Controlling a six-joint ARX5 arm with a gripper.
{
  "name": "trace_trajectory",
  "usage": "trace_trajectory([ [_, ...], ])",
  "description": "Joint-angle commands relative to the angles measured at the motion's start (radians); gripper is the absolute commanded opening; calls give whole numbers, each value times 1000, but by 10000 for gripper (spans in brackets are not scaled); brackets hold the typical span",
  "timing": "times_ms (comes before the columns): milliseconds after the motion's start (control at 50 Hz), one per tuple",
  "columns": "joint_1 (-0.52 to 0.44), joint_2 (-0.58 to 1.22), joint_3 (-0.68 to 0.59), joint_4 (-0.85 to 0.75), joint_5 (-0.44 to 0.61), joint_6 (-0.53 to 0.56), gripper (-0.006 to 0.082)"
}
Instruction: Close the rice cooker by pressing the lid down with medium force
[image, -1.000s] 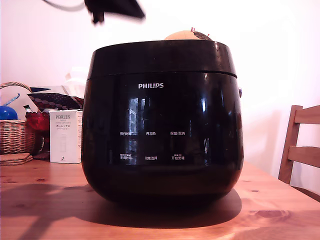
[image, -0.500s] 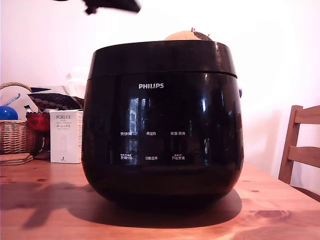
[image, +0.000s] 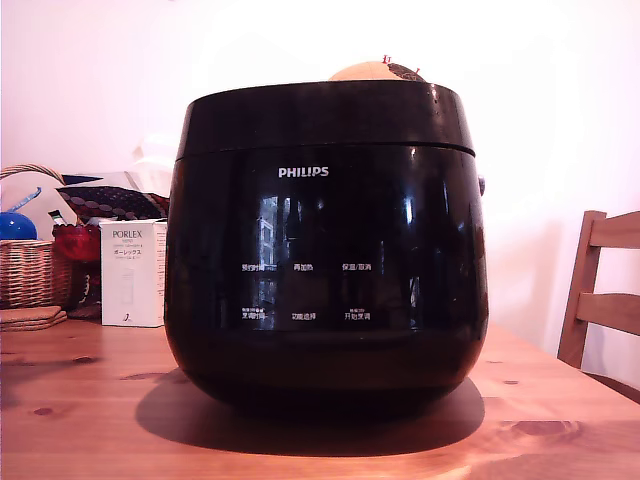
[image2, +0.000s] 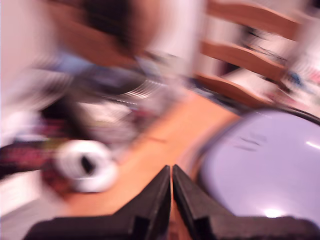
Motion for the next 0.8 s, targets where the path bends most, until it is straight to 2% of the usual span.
trace_trajectory([
  [0, 16, -9, -19, 14, -11, -28, -22],
  [240, 88, -55, -23, 29, -82, -81, -22],
  [360, 111, -98, -65, 90, -101, -116, -22],
  [560, 130, -241, -290, 287, -120, -174, -22],
  [780, 139, -380, -481, 465, -208, -254, -22],
])
